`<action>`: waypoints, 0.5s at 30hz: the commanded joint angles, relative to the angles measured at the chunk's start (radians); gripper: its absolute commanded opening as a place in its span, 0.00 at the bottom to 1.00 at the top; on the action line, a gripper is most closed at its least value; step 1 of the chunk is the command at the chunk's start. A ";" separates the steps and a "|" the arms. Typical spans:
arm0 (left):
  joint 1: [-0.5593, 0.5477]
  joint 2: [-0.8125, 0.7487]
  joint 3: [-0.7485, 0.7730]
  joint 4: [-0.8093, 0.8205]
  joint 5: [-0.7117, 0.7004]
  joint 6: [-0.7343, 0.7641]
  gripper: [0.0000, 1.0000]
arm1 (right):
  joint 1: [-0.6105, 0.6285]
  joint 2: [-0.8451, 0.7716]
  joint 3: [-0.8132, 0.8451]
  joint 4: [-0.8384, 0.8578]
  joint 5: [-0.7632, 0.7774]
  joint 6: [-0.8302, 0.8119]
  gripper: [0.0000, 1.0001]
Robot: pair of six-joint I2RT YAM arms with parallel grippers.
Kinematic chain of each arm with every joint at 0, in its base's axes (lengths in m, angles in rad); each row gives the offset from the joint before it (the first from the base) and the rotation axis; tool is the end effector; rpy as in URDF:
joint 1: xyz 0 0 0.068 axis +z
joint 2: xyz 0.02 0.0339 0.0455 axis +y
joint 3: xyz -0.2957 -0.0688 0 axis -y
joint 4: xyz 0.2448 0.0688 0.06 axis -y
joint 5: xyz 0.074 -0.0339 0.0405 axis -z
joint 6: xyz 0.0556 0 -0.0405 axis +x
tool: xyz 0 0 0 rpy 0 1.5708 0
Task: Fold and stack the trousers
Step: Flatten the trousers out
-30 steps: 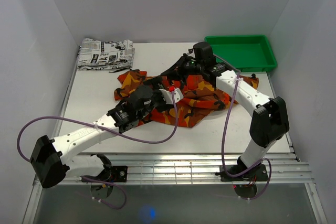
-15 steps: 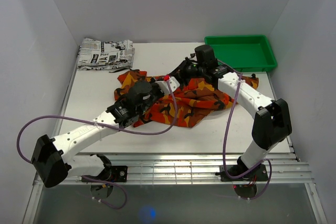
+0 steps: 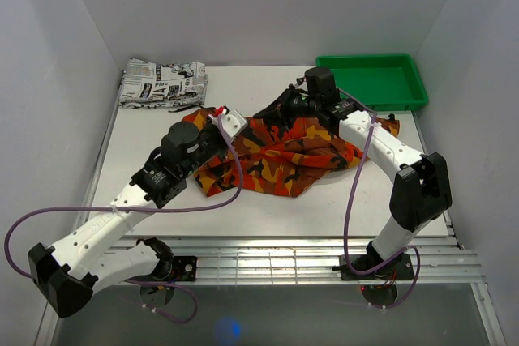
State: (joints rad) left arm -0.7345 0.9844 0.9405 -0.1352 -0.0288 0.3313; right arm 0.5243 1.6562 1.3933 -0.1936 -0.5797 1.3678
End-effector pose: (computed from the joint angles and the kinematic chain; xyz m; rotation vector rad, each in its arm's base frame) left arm 0.1726 -0.1537 0.3859 0.8746 1.5244 -0.2691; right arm 0.3357 0.2293 0.3493 0.5768 2.3771 1.6347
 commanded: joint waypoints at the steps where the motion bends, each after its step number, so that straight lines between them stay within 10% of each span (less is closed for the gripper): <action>1: 0.014 -0.007 0.006 -0.060 0.159 -0.029 0.09 | -0.006 -0.047 0.013 0.052 -0.016 -0.009 0.08; 2: 0.014 -0.001 0.004 -0.063 0.171 -0.044 0.34 | -0.006 -0.046 0.015 0.054 -0.014 -0.003 0.08; 3: 0.001 0.006 0.000 -0.063 0.167 -0.049 0.79 | -0.004 -0.041 0.018 0.066 -0.017 0.005 0.08; 4: -0.014 0.016 -0.002 -0.066 0.144 -0.041 0.90 | -0.003 -0.038 0.024 0.075 -0.022 0.010 0.08; 15: -0.025 0.145 -0.037 0.083 -0.049 0.041 0.90 | 0.009 -0.067 0.029 0.125 -0.086 0.010 0.08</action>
State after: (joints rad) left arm -0.7628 1.1271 0.9142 -0.1154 -0.0044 0.3531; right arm 0.5270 1.6531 1.3933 -0.1226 -0.6277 1.3697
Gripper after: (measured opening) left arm 0.910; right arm 0.086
